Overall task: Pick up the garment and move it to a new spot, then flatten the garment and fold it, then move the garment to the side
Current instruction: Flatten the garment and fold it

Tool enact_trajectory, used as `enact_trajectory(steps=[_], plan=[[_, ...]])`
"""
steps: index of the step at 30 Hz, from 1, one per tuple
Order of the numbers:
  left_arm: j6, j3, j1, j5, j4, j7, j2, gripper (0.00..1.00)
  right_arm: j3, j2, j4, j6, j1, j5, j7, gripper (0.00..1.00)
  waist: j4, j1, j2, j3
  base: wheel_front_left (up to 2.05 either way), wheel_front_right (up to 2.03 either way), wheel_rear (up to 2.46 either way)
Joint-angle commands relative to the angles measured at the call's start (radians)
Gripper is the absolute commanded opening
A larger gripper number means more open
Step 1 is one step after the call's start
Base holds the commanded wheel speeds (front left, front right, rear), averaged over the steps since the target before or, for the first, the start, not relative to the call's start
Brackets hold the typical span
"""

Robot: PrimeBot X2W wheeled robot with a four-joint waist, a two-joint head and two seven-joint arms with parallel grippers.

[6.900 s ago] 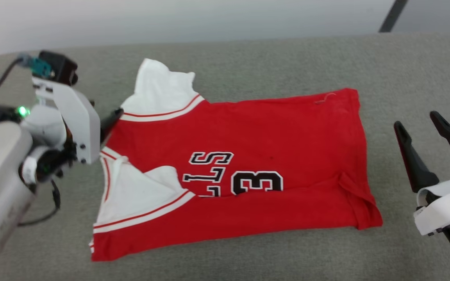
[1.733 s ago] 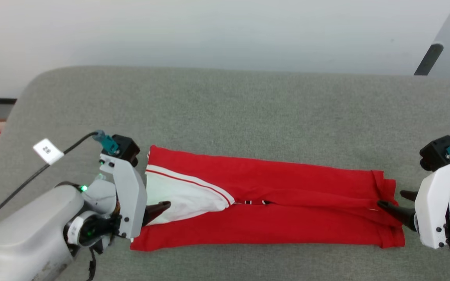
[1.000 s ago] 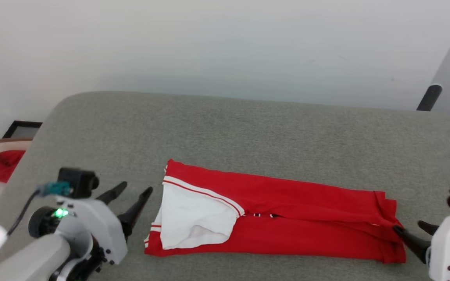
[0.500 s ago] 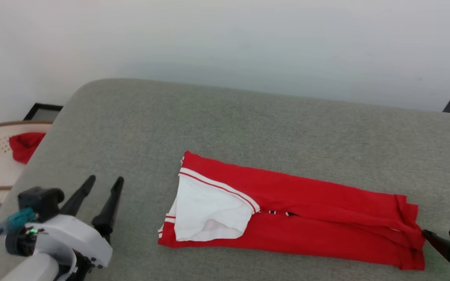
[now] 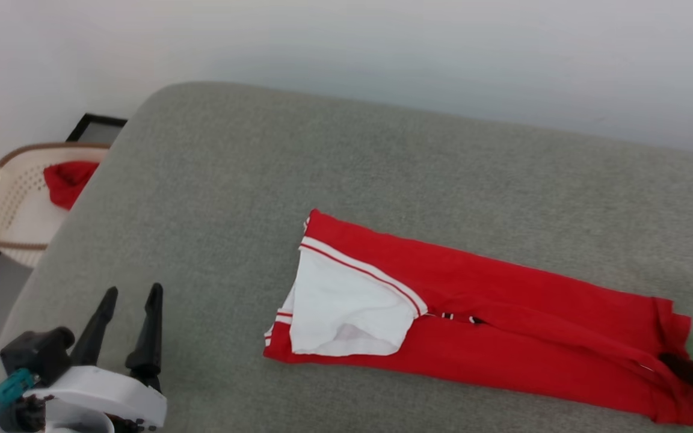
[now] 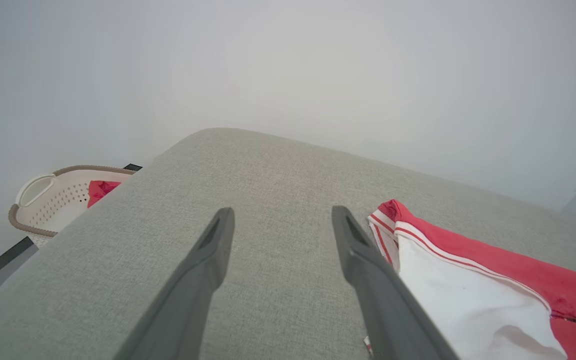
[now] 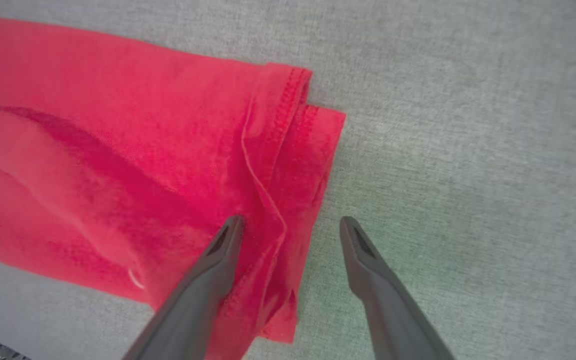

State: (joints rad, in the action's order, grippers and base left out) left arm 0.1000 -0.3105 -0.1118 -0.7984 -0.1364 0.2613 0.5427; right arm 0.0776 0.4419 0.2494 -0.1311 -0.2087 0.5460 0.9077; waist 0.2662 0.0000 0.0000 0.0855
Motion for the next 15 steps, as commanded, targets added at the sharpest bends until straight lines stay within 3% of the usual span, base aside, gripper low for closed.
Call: enact_trajectory(steps=[1,10,12,13,15], plan=[[-0.011,0.022,0.013,0.020,0.002,0.004,-0.017,1.00,-0.002,-0.003,0.006,0.001,-0.014,-0.005,0.004,1.00,0.022,0.0000,0.0000,0.026,0.00,0.00,0.00],[-0.101,0.201,0.051,0.142,-0.016,0.004,-0.184,1.00,-0.030,-0.010,0.114,0.001,-0.065,0.001,0.020,1.00,0.054,0.0000,0.0000,0.075,0.00,0.00,0.00],[-0.122,0.226,0.058,0.169,-0.029,0.004,-0.212,1.00,-0.049,-0.016,0.136,0.001,-0.071,0.008,0.034,0.29,0.058,0.0000,0.0000,0.079,0.00,0.00,0.00],[-0.131,0.239,0.058,0.178,-0.034,0.004,-0.225,1.00,-0.056,-0.020,0.141,0.000,-0.072,0.014,0.035,0.00,0.060,0.0000,0.0000,0.080,0.00,0.00,0.00],[-0.151,0.263,0.056,0.200,-0.043,0.004,-0.246,1.00,-0.068,-0.020,0.151,0.000,-0.077,0.027,0.049,0.00,0.062,0.0000,0.0000,0.082,0.00,0.00,0.00]])
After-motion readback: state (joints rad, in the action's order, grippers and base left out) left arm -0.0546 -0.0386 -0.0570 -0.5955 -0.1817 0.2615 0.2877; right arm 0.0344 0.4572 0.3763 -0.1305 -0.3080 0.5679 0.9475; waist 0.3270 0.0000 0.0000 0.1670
